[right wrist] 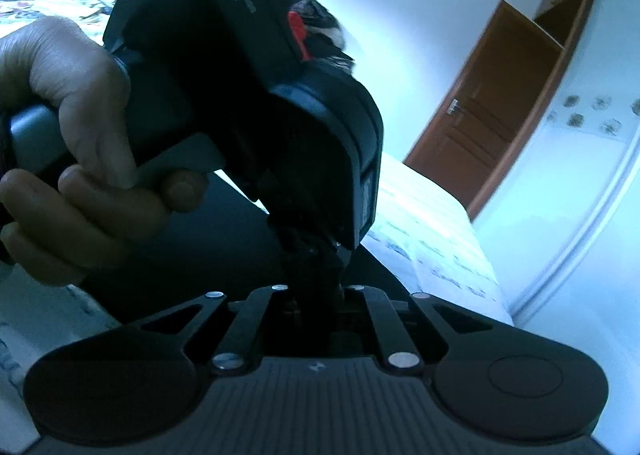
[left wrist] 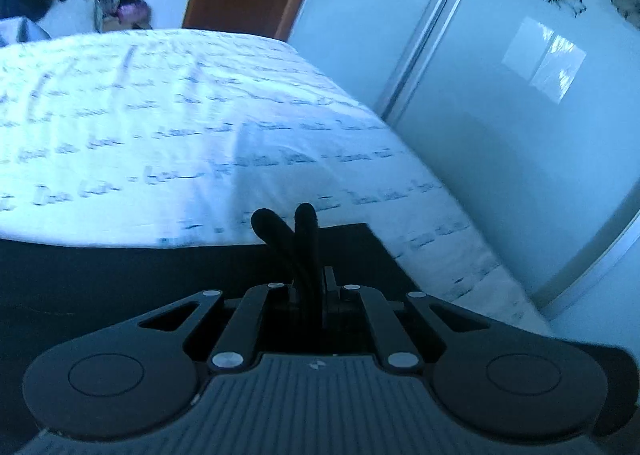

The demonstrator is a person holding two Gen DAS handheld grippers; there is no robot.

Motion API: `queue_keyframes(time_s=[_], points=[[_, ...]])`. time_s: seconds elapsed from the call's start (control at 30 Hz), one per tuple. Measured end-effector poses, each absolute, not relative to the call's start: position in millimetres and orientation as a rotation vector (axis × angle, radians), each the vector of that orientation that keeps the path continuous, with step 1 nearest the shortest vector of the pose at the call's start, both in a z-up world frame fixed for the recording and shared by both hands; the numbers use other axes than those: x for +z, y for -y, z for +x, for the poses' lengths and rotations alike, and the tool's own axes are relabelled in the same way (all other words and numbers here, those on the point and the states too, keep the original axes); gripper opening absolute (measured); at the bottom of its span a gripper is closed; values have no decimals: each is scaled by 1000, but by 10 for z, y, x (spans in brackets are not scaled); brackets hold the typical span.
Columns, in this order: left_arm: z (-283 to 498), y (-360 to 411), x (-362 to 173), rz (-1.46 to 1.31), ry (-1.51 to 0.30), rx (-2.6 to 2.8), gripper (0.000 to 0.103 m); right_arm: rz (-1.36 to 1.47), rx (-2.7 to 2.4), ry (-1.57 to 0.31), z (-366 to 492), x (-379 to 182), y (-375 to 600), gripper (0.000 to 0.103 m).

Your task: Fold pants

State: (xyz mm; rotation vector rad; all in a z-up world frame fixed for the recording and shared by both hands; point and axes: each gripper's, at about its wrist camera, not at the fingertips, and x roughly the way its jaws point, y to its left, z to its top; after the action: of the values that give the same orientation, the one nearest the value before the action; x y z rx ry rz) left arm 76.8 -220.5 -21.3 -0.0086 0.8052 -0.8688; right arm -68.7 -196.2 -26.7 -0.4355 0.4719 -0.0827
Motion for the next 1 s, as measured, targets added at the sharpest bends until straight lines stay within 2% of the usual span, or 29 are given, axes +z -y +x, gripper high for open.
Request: queue_keyframes(time_s=[0.5, 1.0], points=[[862, 1578, -207, 21, -776, -762, 11, -402, 61, -463, -585, -315, 1550, 7], [1009, 1232, -209, 49, -794, -694, 11, -314, 149, -478, -437, -342, 1874, 7]])
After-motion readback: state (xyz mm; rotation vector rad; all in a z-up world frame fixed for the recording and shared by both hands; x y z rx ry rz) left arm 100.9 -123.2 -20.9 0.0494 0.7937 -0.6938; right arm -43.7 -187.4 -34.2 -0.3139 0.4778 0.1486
